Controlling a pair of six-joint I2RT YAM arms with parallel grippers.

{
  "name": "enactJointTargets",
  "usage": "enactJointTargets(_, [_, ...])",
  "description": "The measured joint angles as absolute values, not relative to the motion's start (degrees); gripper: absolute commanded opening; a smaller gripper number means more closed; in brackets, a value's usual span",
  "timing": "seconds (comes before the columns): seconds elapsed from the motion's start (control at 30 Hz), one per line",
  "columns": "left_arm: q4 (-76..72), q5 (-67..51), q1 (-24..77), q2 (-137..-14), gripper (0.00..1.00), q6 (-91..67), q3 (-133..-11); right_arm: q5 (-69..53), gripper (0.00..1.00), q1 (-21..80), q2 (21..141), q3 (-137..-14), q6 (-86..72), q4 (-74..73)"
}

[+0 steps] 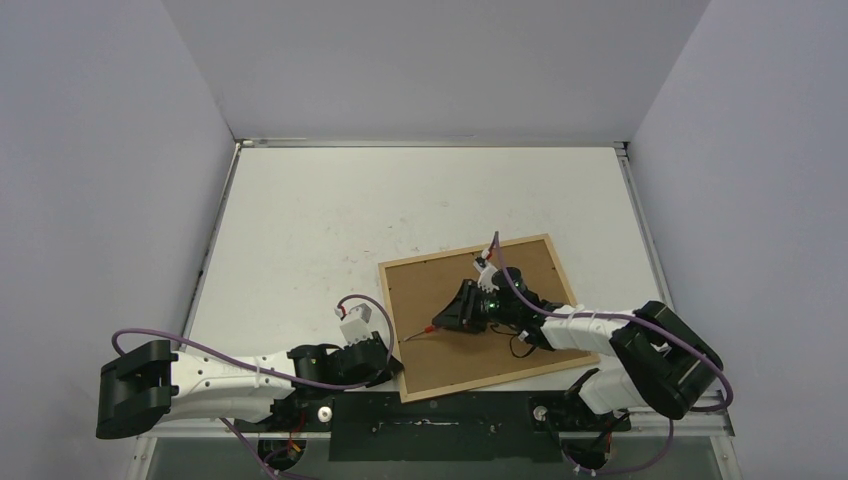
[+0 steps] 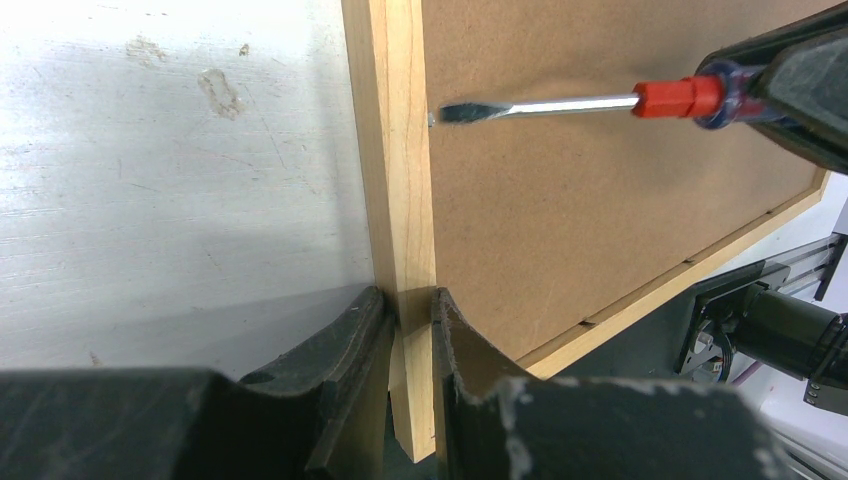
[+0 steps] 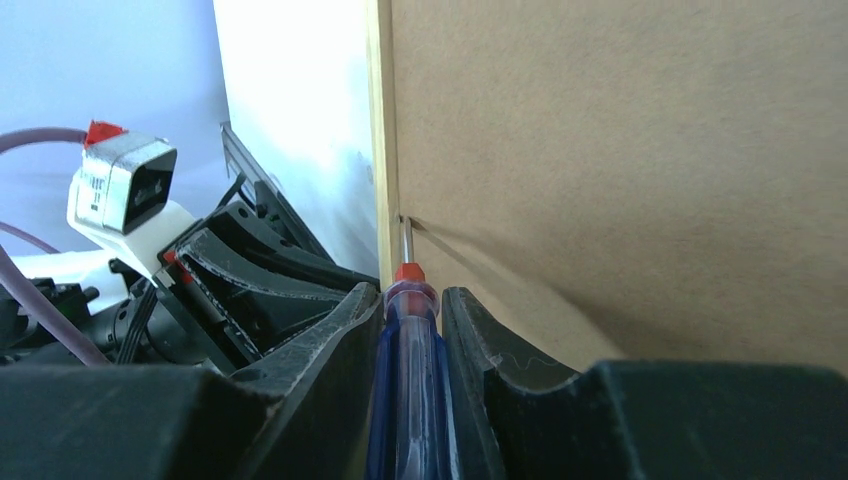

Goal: Take the photo out of the frame
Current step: Release the photo frame item from the photo frame.

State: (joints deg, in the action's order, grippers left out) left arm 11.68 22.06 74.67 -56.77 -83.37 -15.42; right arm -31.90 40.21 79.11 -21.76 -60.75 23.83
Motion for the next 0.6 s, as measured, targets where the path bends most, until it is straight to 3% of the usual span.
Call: enactJointTargets(0.6, [11.7,22.1,74.7,-56.8,0.0,-83.4,-15.4,-35.9,0.0,38.9,81.2,-21.4,-60.6,26.4])
